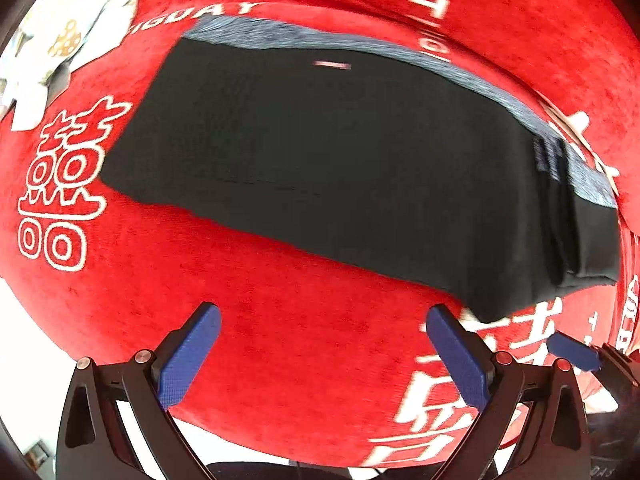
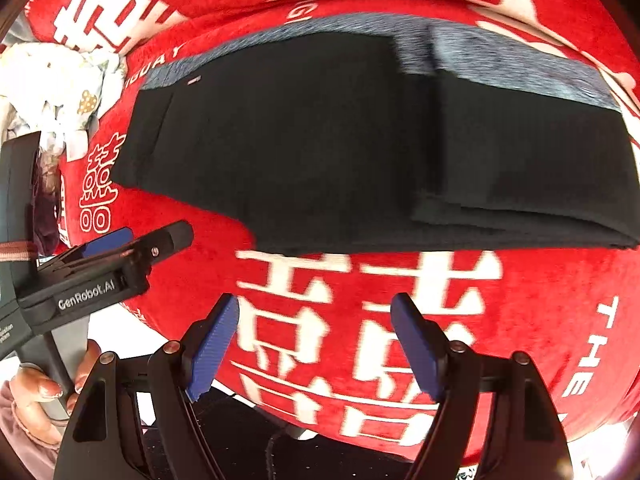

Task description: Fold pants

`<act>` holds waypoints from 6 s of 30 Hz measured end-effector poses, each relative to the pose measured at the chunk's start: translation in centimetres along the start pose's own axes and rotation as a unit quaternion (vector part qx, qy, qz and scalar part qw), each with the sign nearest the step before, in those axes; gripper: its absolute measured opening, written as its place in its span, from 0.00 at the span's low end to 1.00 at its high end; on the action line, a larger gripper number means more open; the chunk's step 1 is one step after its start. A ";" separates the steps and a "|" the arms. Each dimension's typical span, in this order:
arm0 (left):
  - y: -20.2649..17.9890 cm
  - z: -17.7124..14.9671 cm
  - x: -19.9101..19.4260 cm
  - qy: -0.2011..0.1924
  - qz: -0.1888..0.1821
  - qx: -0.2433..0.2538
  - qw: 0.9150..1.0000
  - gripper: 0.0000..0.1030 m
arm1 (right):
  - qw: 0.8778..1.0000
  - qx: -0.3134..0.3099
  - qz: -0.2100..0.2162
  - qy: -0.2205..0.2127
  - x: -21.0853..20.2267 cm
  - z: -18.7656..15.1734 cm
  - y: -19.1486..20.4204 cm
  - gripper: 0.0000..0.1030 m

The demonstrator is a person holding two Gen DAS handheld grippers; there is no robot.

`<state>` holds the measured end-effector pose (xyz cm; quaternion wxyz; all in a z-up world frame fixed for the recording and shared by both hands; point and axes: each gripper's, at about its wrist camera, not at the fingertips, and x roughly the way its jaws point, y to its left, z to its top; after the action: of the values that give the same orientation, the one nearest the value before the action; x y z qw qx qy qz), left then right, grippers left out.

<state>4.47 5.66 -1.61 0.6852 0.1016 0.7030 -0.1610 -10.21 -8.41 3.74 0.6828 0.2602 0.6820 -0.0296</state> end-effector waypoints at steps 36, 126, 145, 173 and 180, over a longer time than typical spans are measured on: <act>11.5 6.0 4.1 -0.046 -0.228 -0.188 0.954 1.00 | 0.999 -0.034 -0.027 -0.012 4.0 6.3 2.9 0.79; -32.6 -9.1 -4.1 -0.213 0.068 0.416 0.881 0.68 | 0.958 0.174 0.205 -0.104 -8.1 3.8 -29.1 0.26; -15.8 2.9 -0.3 -0.070 -0.091 0.100 0.988 0.68 | 0.975 0.107 0.162 -0.112 -10.1 6.3 -25.6 0.12; -16.6 -0.1 -2.0 -0.097 0.029 0.140 0.985 0.81 | 0.989 0.075 -0.009 -0.129 -7.9 3.7 -22.0 0.22; -15.9 -0.9 -3.4 -0.099 0.029 0.150 0.983 0.81 | 0.987 0.093 -0.010 -0.129 -8.6 3.5 -21.4 0.33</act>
<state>-2.02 -8.44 3.17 0.7329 0.2070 0.5963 -0.2537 -16.09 -30.93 4.87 0.7376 0.3099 0.5850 -0.1327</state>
